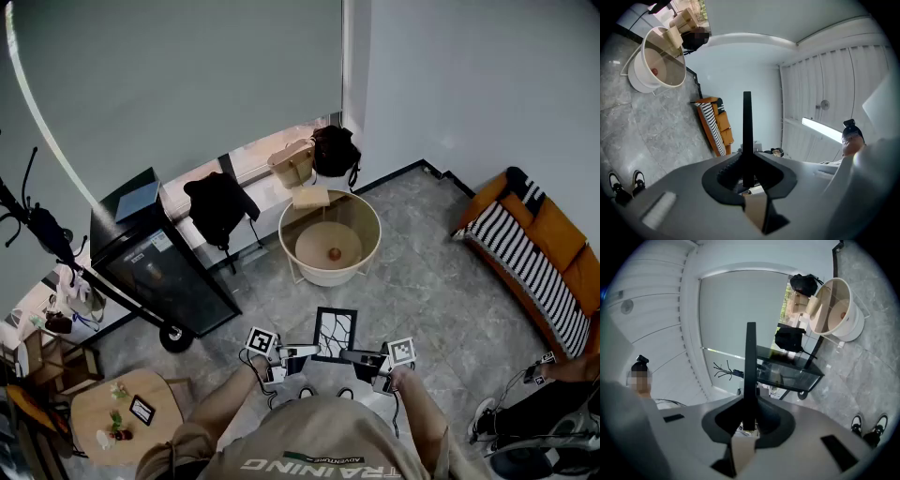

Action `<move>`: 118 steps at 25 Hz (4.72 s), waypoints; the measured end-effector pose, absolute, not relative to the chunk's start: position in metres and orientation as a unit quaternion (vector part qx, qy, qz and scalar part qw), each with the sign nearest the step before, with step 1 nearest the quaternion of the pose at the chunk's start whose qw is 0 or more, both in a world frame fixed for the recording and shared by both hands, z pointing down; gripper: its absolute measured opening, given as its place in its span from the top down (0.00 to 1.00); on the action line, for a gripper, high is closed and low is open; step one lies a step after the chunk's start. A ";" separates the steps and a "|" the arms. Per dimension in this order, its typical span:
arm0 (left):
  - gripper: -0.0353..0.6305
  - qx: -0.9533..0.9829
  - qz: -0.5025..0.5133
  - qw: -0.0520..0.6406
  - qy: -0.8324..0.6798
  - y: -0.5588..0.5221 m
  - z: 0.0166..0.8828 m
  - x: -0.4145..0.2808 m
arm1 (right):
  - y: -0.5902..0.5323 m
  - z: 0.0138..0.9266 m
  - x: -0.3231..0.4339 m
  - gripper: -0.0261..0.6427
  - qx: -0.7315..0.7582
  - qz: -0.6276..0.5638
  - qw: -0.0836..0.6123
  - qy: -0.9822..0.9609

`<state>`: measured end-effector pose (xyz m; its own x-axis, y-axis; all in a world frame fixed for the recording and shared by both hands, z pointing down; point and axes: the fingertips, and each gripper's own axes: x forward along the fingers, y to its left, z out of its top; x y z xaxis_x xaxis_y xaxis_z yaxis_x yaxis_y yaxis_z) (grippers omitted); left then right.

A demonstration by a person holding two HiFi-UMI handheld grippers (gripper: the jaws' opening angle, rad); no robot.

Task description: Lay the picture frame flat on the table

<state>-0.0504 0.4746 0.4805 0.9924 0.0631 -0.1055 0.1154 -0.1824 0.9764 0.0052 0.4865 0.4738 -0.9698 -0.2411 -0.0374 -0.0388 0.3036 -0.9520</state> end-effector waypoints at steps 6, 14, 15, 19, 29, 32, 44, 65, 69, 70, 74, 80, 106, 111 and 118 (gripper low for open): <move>0.84 0.769 -0.021 0.637 0.053 0.464 0.485 -0.054 | 0.475 0.480 0.004 0.87 -0.091 -0.586 0.078 0.801; 0.84 0.767 -0.030 0.639 0.053 0.451 0.485 -0.068 | 0.460 0.478 -0.010 0.87 -0.086 -0.580 0.069 0.807; 0.84 0.768 -0.033 0.638 0.053 0.447 0.485 -0.070 | 0.456 0.478 -0.012 0.87 -0.086 -0.577 0.068 0.810; 0.84 0.769 -0.037 0.636 0.055 0.435 0.486 -0.082 | 0.443 0.475 -0.024 0.87 -0.086 -0.573 0.066 0.812; 0.84 0.759 -0.038 0.648 0.051 0.390 0.500 -0.094 | 0.397 0.494 -0.038 0.87 -0.084 -0.583 0.057 0.806; 0.84 0.752 -0.042 0.656 0.046 0.368 0.507 -0.091 | 0.374 0.502 -0.035 0.87 -0.082 -0.593 0.053 0.799; 0.84 0.753 -0.038 0.657 0.015 0.233 0.518 -0.035 | 0.238 0.516 0.022 0.87 -0.048 -0.608 0.048 0.791; 0.84 0.730 -0.056 0.682 0.000 0.071 0.546 -0.007 | 0.071 0.545 0.048 0.87 -0.029 -0.630 0.026 0.776; 0.84 0.720 -0.060 0.691 0.010 0.022 0.549 -0.014 | 0.023 0.546 0.042 0.87 -0.043 -0.636 0.028 0.770; 0.84 0.719 -0.058 0.692 0.012 0.009 0.550 -0.016 | 0.010 0.548 0.040 0.87 -0.047 -0.637 0.027 0.769; 0.84 0.715 -0.047 0.697 0.015 -0.044 0.561 -0.031 | -0.043 0.557 0.027 0.87 -0.053 -0.631 0.023 0.773; 0.84 0.699 -0.048 0.713 0.022 -0.101 0.580 -0.049 | -0.099 0.577 0.009 0.87 -0.069 -0.651 0.034 0.755; 0.84 0.664 -0.007 0.747 -0.032 -0.228 0.865 -0.055 | -0.228 0.853 0.006 0.87 -0.052 -0.707 0.030 0.705; 0.84 0.638 -0.025 0.768 -0.041 -0.246 0.883 -0.045 | -0.250 0.871 0.010 0.87 -0.049 -0.716 0.010 0.696; 0.84 0.625 -0.003 0.778 -0.064 -0.265 0.893 -0.041 | -0.265 0.883 0.013 0.87 -0.057 -0.730 0.004 0.681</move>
<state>-0.0407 -0.2645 0.8933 0.9919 -0.0843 0.0951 -0.0748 0.2179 0.9731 0.0134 -0.2647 0.8834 -0.9934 -0.0844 0.0774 -0.0714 -0.0717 -0.9949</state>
